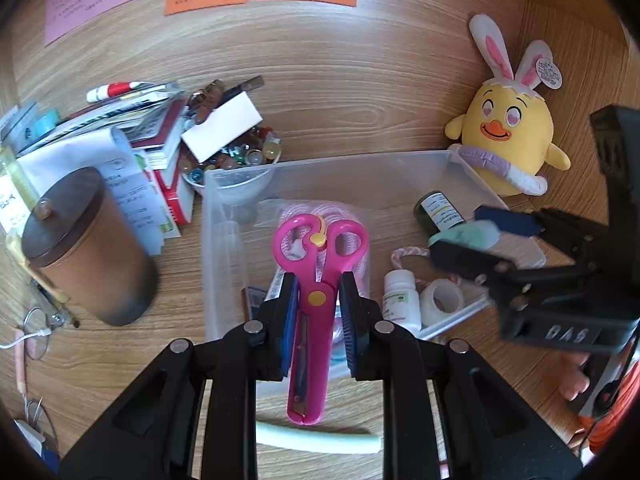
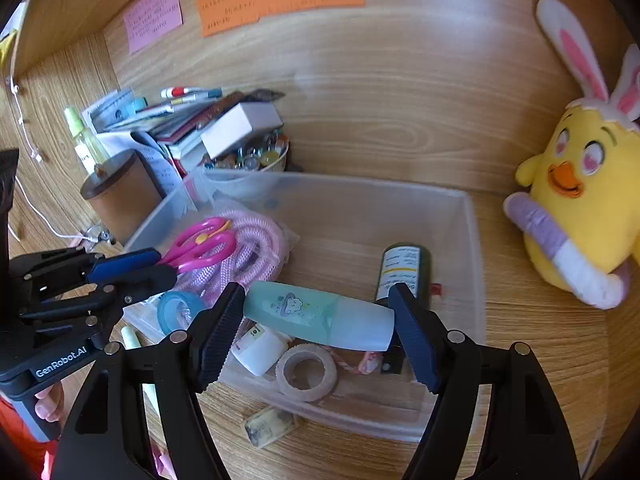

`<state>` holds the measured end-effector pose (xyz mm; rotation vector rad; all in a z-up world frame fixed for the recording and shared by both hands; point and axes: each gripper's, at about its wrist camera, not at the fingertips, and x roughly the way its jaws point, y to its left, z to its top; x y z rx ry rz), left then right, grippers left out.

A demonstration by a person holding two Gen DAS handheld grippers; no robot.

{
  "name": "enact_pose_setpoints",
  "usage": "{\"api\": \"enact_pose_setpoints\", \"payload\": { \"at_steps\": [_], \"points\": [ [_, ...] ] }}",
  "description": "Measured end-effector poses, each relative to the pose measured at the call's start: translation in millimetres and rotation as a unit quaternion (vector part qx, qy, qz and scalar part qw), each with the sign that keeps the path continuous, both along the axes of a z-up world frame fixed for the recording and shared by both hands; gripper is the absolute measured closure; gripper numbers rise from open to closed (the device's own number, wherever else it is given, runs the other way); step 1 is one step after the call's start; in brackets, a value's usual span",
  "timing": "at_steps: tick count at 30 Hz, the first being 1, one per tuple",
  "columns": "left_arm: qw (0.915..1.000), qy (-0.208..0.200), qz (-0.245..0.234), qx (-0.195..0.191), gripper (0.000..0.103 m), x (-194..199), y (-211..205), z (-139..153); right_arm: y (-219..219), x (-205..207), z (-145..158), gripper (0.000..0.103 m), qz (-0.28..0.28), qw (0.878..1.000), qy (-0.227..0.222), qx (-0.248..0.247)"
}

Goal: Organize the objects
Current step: 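Carry the scissors and mint-green tube into the clear box and open both tools, then grasp the pink lip balm jar with the left tool while the right tool grasps the pink pen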

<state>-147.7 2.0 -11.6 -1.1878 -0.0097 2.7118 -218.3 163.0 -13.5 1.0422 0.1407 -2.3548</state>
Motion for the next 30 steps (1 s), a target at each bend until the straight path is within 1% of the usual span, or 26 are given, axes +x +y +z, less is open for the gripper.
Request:
{"api": "enact_pose_setpoints", "payload": {
  "at_steps": [2,8,11,13,15,18,20,21,24,25,26,27,28,30],
  "points": [
    [1.0000,0.000,-0.004,0.001,0.083,-3.6,2.6,0.1,-1.4,-1.4,-4.6,0.032,0.003,1.000,-0.009,-0.004],
    [0.9996,-0.012,-0.021,0.015,0.083,-6.6,8.2,2.1,-10.2,1.9,-11.1,0.032,0.012,1.000,-0.005,0.016],
    [0.9998,0.001,-0.018,0.012,0.083,-0.6,8.4,8.2,-12.0,6.2,-8.2,0.032,0.022,1.000,-0.005,0.019],
    [0.9997,0.004,-0.019,0.016,0.083,3.5,7.0,12.9,-11.0,9.9,-4.2,0.031,0.027,0.999,-0.004,0.018],
    [0.9996,0.013,-0.019,0.014,0.083,9.9,6.1,19.4,-10.9,14.4,0.0,0.030,0.030,0.999,0.004,0.019],
    [0.9995,0.026,-0.017,0.005,0.074,20.8,4.1,27.7,-8.4,24.3,7.5,0.025,0.033,0.999,0.017,0.019],
    [0.9993,0.034,-0.013,0.002,0.060,29.3,1.3,31.5,-5.4,31.3,11.8,0.024,0.035,0.999,0.023,0.015],
    [0.9992,0.038,-0.010,0.001,0.058,33.2,-1.2,32.8,-2.9,36.3,14.4,0.024,0.036,0.999,0.026,0.013],
    [0.9991,0.042,-0.002,-0.009,0.056,46.0,-6.2,33.0,2.7,49.6,20.1,0.024,0.040,0.999,0.034,0.010],
    [0.9992,0.040,-0.001,-0.009,0.052,49.5,-8.1,31.9,4.5,54.7,21.5,0.023,0.042,0.998,0.037,0.010],
    [0.9993,0.036,0.001,-0.009,0.046,54.5,-10.5,29.3,5.9,59.2,22.1,0.023,0.044,0.998,0.041,0.010],
    [0.9994,0.033,0.003,-0.011,0.043,58.2,-12.0,26.9,7.6,63.9,22.5,0.023,0.046,0.998,0.043,0.010],
    [0.9994,0.031,0.006,-0.015,0.042,62.2,-13.1,24.2,10.1,70.7,22.0,0.023,0.048,0.998,0.047,0.012],
    [0.9994,0.022,0.006,-0.025,0.042,71.2,-14.8,16.4,12.9,79.0,18.9,0.022,0.050,0.997,0.048,0.014]
  ]
}}
